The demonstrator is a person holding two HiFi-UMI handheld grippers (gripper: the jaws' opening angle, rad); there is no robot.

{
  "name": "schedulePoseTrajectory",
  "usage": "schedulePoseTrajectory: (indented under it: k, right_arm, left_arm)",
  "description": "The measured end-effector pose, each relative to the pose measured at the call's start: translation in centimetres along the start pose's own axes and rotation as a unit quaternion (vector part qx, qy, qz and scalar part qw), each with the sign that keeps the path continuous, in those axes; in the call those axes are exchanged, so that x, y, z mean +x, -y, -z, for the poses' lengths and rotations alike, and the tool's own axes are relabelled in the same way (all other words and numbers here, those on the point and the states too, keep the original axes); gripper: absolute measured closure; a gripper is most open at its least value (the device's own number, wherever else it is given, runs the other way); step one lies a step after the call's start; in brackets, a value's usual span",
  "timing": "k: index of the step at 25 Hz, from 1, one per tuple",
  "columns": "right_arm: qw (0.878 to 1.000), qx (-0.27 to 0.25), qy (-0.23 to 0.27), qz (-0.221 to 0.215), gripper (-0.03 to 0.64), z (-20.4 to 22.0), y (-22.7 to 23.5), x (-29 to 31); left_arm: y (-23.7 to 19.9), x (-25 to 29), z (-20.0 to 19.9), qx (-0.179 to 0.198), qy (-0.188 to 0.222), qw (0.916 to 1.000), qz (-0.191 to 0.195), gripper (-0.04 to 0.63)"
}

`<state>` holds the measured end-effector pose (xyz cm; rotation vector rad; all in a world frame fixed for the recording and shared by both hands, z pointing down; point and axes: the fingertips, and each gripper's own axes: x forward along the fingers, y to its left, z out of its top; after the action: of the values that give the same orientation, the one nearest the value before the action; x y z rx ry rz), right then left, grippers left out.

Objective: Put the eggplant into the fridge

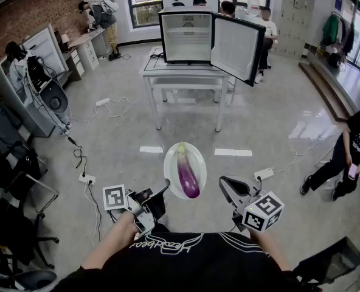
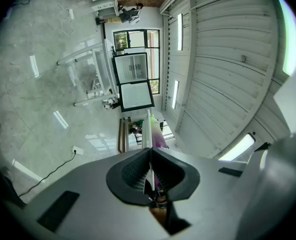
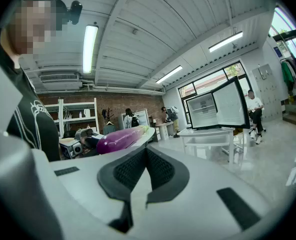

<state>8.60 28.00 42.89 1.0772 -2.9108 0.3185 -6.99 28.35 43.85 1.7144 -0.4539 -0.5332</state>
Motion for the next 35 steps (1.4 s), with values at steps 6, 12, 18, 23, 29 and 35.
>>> schedulePoseTrajectory:
  k: [6, 12, 18, 23, 29, 35]
  right_arm:
    - [1.0, -0.008, 0.001, 0.007, 0.611, -0.7, 0.1, -0.4]
    - [1.0, -0.013, 0.0, 0.009, 0.611, -0.7, -0.1, -0.8]
    - [0.999, -0.031, 0.007, 0.019, 0.611, -0.8, -0.1, -0.9]
    - [0.999, -0.017, 0.018, 0.032, 0.611, -0.8, 0.5, -1.7]
    - [0.999, -0.004, 0.025, 0.042, 0.611, -0.5, 1.3, -2.4]
    - [0.998, 0.014, 0.036, 0.056, 0.611, -0.8, 2.6, -1.7]
  left_arm:
    - [0.6, 0.4, 0.5, -0.008, -0.003, 0.9999, 0.006, 0.575]
    - [0.5, 0.5, 0.6, -0.007, -0.005, 0.9999, 0.005, 0.575]
    - [0.3, 0.7, 0.9, -0.009, -0.009, 0.9999, 0.004, 0.575]
    - [0.2, 1.3, 1.3, -0.008, -0.018, 0.9998, 0.005, 0.575]
    - [0.3, 1.8, 1.7, -0.006, -0.026, 0.9996, 0.007, 0.575]
    - [-0.2, 1.6, 0.7, -0.009, -0.019, 0.9998, 0.005, 0.575]
